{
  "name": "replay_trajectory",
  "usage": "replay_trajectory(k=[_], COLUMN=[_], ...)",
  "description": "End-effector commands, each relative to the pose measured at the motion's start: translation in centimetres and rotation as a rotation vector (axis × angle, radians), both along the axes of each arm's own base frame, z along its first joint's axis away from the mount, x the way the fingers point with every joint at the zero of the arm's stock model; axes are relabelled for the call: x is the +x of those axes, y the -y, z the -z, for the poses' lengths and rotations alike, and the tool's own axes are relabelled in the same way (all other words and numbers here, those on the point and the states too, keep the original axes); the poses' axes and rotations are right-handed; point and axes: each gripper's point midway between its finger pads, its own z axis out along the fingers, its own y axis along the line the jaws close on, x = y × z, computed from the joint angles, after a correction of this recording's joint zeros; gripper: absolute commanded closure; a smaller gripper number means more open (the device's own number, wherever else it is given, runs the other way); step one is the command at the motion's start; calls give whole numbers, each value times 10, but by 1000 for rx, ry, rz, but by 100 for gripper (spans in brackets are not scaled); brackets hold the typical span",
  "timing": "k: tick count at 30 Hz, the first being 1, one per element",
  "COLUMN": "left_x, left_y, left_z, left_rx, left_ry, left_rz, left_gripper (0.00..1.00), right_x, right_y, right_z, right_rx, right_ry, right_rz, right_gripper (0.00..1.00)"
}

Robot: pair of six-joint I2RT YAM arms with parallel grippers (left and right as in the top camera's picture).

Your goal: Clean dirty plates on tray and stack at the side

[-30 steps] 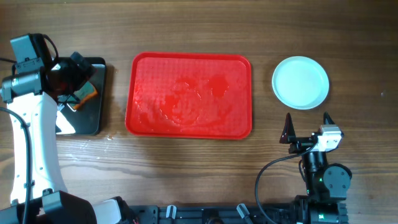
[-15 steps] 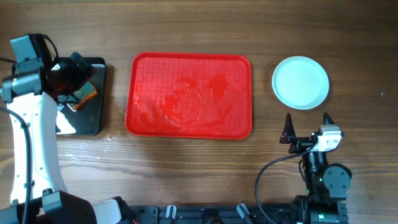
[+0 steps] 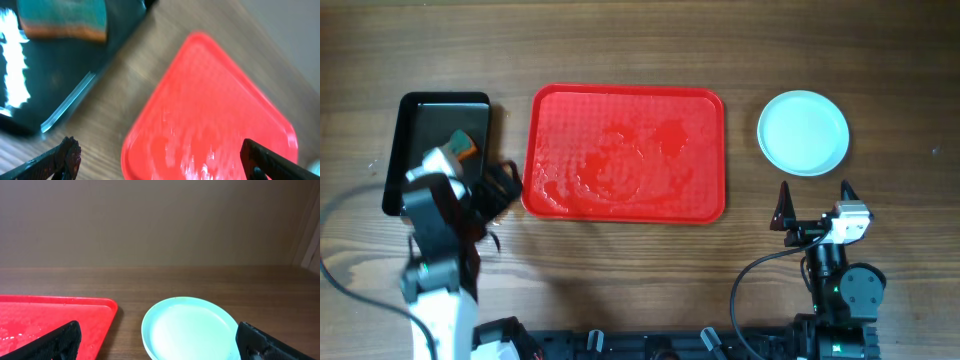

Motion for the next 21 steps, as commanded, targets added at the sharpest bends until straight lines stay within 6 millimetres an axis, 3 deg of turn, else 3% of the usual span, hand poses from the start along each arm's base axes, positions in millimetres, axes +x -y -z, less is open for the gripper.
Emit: replay_trajectory(k=[1,6,12,14,17,20,21], left_x=[-18,-20,-21,-23,-30,-35,-35], left_y=[25,26,22,31,38,56,58], left_z=[22,28,7,-7,1,-29,-28], left_rx=[-37,-1,68,154,243,341,345], left_ry=[151,349,513,577,546,692,688], left_rz=[92,87,73,133,161,256,261], left_gripper=[0,0,0,0,0,0,0], right_x=[0,0,0,0,0,0,0], right_y=[3,3,3,3,3,3,3], right_z=[-1,-1,-1,-1,-1,-1,-1], right_rx=[15,15,15,15,15,15,15], right_ry=[8,8,8,8,8,8,8], right_rz=[15,15,15,15,15,15,15], right_gripper=[0,0,0,0,0,0,0])
